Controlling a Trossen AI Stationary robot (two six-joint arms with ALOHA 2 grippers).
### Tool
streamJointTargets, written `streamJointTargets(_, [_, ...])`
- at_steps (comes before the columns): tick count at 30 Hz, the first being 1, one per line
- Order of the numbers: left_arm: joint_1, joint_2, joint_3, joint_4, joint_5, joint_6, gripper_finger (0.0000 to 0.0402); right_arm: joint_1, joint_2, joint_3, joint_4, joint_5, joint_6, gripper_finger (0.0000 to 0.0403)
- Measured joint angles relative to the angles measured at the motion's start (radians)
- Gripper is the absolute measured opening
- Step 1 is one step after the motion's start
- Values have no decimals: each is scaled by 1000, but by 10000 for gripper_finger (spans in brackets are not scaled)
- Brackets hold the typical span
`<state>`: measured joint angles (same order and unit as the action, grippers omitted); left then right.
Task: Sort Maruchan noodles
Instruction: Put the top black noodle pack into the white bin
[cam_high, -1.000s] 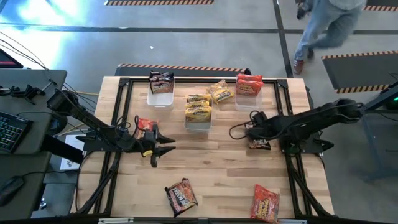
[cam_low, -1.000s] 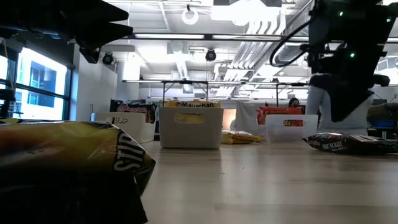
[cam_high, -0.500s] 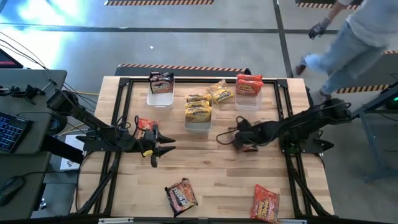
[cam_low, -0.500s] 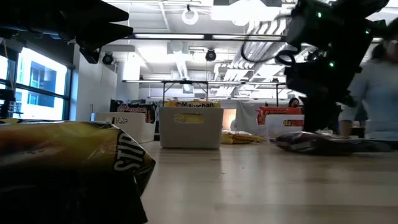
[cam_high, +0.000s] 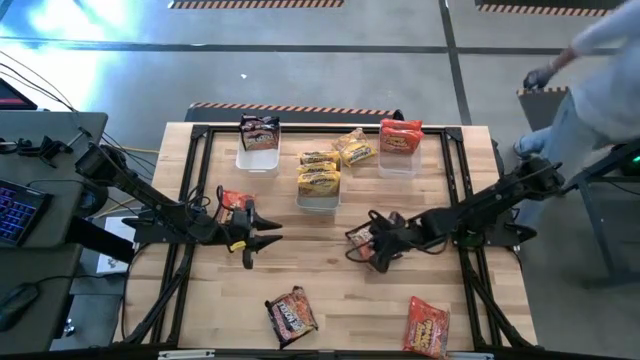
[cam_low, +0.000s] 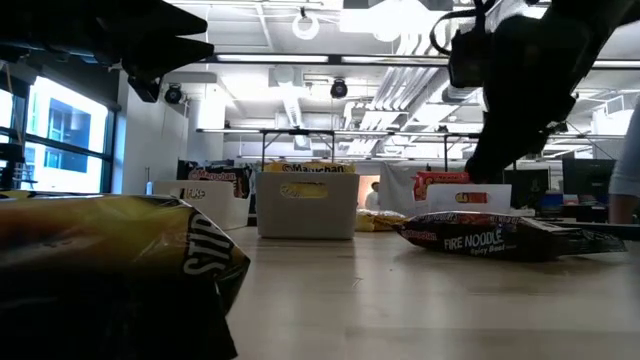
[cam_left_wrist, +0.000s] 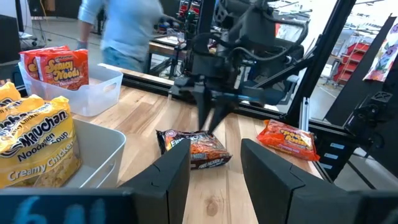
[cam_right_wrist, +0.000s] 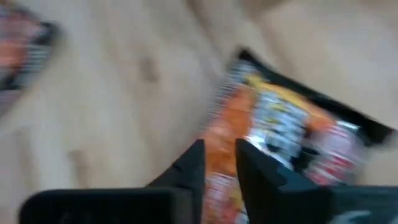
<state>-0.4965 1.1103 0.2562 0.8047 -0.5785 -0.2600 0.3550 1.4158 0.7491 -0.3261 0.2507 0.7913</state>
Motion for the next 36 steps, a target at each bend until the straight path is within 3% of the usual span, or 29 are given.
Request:
streamJointTargets(3, [0, 0, 0, 0, 0, 0, 131, -12, 0, 30, -164, 71, 101, 121])
streamJointTargets(7, [0, 0, 0, 0, 0, -8, 131, -77, -1, 7, -248, 53, 188, 170])
streamJointTargets(19, [0, 0, 0, -2, 0, -18, 131, -216, -2, -216, 228, -84, 133, 187])
streamJointTargets(24, [0, 0, 0, -26, 0, -49, 131, -218, -2, -264, 354, -102, 117, 159])
streamJointTargets(29, [0, 16, -1, -111, 19, -170, 131, -217, -2, -275, 403, -93, 74, 88])
streamJointTargets(33, [0, 87, 3, -107, 83, -275, 131, -205, -1, -275, 468, -91, -2, 20])
streamJointTargets(36, [0, 174, 34, -105, 122, -318, 131, -173, -1, -275, 554, -91, -83, 7])
